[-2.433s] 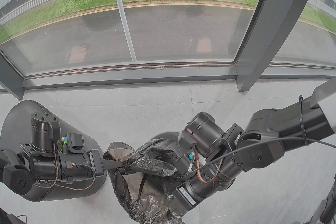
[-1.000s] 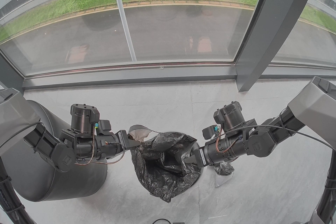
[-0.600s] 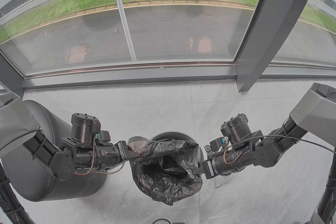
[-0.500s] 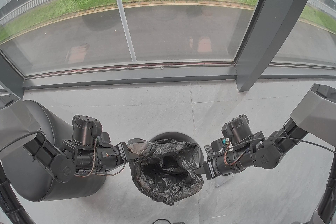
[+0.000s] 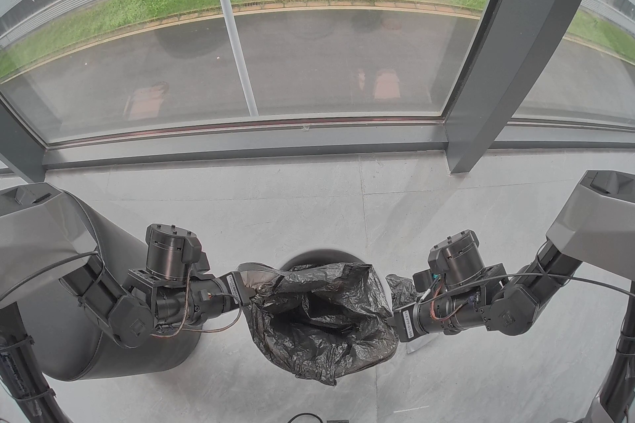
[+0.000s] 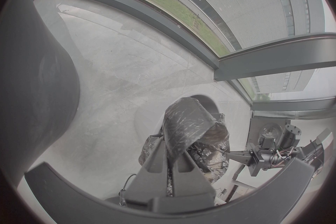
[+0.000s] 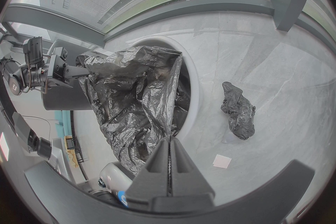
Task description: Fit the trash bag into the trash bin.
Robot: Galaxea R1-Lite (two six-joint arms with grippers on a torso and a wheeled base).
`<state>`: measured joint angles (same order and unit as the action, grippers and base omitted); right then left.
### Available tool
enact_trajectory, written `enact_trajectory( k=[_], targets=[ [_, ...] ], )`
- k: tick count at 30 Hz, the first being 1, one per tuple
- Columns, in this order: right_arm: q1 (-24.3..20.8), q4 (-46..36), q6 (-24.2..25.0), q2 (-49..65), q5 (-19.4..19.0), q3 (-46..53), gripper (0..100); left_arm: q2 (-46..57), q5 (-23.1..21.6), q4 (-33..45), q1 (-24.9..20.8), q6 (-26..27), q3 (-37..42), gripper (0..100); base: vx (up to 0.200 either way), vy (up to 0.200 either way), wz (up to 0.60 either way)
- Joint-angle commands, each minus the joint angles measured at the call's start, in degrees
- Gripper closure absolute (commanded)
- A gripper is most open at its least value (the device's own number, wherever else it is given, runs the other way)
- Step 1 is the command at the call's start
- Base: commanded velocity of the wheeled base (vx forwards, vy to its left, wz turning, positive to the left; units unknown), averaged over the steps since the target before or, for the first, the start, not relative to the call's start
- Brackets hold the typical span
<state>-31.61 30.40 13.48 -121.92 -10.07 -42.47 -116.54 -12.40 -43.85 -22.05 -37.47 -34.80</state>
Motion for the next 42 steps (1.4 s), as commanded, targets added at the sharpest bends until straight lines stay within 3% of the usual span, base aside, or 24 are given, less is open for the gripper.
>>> enact_trajectory(
  k=[1,7,19,25,26,37,42],
  targets=[
    [-0.21,2.47,-0.04,0.37,1.63,3.01,100,-1.14,0.80,-0.18,-0.10,0.65,0.18,100,0.000,0.000,0.00],
    [-0.38,4.75,0.05,-0.34,7.08,4.68,100,-1.14,0.88,-0.10,-0.18,0.65,0.35,100,0.000,0.000,0.00],
    [-0.29,5.10,0.05,-0.87,7.61,4.06,100,-1.14,0.80,-0.18,-0.27,0.82,0.00,100,0.000,0.000,0.00],
    [-0.12,6.77,0.05,-1.39,10.77,4.59,100,-1.06,0.71,-0.27,-0.27,0.91,-0.18,100,0.000,0.000,0.00],
    [-0.12,6.77,-0.04,-1.39,10.77,4.77,0,-1.06,0.71,-0.27,-0.27,0.91,-0.18,100,0.000,0.000,0.00],
    [-0.03,6.86,0.05,-1.22,11.30,4.50,0,-0.88,0.53,-0.89,-0.36,0.91,-0.18,100,0.000,0.000,0.00],
    [-0.56,7.65,-1.88,-0.16,14.02,-0.95,0,-0.35,0.53,-0.89,-0.36,0.82,-0.09,100,0.000,0.000,0.00]
  ],
)
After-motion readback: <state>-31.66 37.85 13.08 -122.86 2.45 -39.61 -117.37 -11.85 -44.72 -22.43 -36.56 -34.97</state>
